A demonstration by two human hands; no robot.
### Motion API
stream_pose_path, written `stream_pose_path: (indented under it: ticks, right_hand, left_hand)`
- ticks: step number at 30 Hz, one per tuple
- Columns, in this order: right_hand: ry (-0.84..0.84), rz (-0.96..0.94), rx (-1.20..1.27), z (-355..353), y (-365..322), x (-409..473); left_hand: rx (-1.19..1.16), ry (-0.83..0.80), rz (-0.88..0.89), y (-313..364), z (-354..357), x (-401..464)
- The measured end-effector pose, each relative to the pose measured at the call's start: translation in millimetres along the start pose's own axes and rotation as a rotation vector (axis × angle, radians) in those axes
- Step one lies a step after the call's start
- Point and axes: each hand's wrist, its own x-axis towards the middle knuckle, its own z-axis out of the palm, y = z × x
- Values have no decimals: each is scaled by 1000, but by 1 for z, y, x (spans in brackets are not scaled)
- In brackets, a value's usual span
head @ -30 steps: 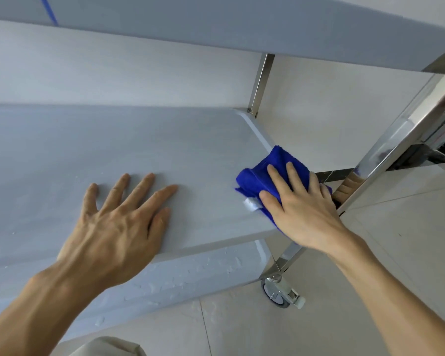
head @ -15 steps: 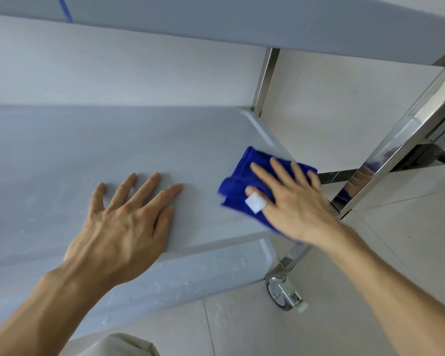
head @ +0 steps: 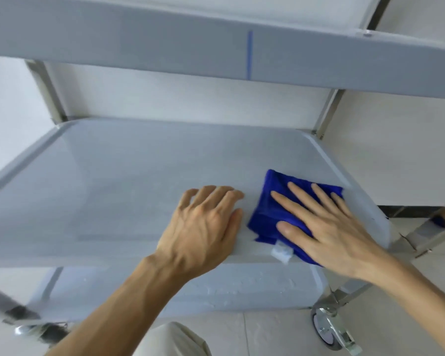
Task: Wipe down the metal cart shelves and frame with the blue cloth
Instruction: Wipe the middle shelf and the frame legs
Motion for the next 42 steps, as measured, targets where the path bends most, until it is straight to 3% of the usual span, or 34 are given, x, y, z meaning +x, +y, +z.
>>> stream_pose_path:
  ticks: [5,10,13,19,26,31,35,42]
  right_hand:
    - [3,-3,-64,-2,0,3]
    - [26,40,-49,2,-5,4]
    - [24,41,-63,2,-15,18]
    - [6,-24,-32,2,-73,90]
    - [-45,-281,69,11,-214,178]
    - [-143,-628,90,14,-286,151]
    - [-98,-768,82,13,-273,106]
    - [79,-791,-60,11,-161,51]
  left_hand:
    - [-21,49,-14,-51,-33,-14]
    - [144,276,-250,-133,-74,-59]
    - [192,315,-388,-155,-77,-83]
    - [-88,442,-479,-154,-71,-79]
    - [-253,537,-544,-152,-74,-76]
    - [-350,688,-601,-158,-78,-76]
    - [-386,752,-625,-164,-80,-82]
    - [-122,517,-535,-162,-74,-83]
